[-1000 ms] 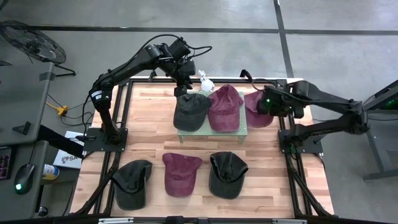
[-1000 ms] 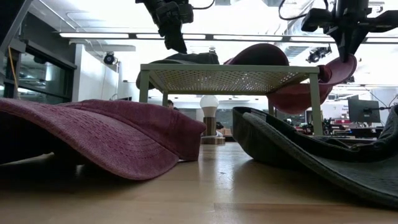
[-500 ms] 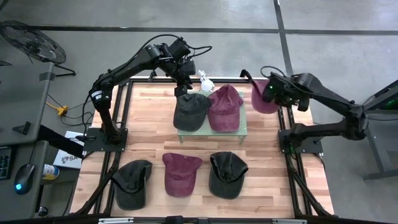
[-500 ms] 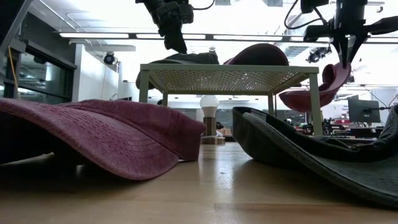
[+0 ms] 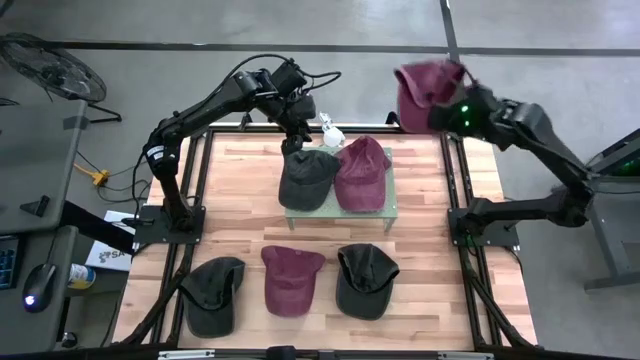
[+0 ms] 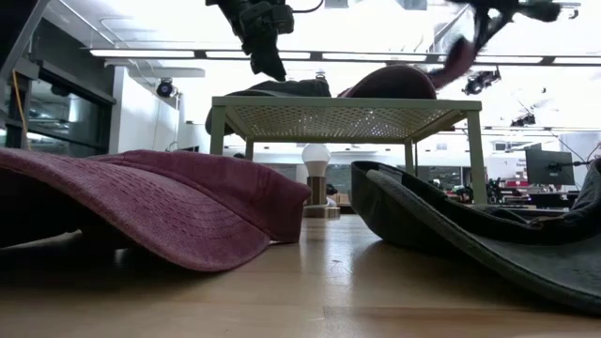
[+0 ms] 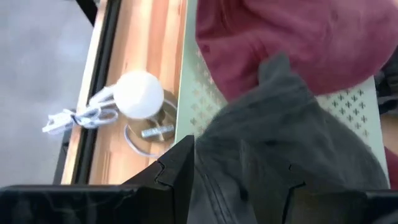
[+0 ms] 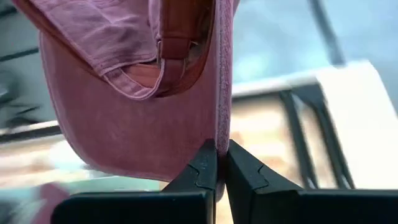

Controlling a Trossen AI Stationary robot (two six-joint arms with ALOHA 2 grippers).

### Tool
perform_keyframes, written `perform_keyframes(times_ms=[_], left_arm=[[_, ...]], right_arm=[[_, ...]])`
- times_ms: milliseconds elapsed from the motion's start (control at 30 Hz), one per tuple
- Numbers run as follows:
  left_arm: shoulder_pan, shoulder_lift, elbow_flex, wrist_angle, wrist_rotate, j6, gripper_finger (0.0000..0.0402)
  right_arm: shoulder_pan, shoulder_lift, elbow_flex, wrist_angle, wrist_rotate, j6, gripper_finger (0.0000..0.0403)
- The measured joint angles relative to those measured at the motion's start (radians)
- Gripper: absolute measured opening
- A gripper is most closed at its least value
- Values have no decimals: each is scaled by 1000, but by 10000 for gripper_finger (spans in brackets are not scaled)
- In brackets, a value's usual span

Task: Pick & Place hat
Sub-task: Stack the top red cap on top of the red cap on the shelf

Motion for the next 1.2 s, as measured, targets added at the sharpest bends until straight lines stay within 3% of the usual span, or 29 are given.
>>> perform_keyframes(times_ms=[167,600,767,933,1200], left_arm=[[0,0,66,42,67,10,128],[0,0,301,249,154,25,128],[0,-1,346,273,256,27,128],[0,-1,347,284,295,27,136],[-85,10,346,429,408,3,232]], right_arm=[[20,0,73,148,-100,-288,5],[20,-17,109,371,-628,-829,5],[18,-33,109,381,-711,-953,8],[18,-59,109,385,-762,-1018,5],[18,-71,109,382,-827,-1076,5]])
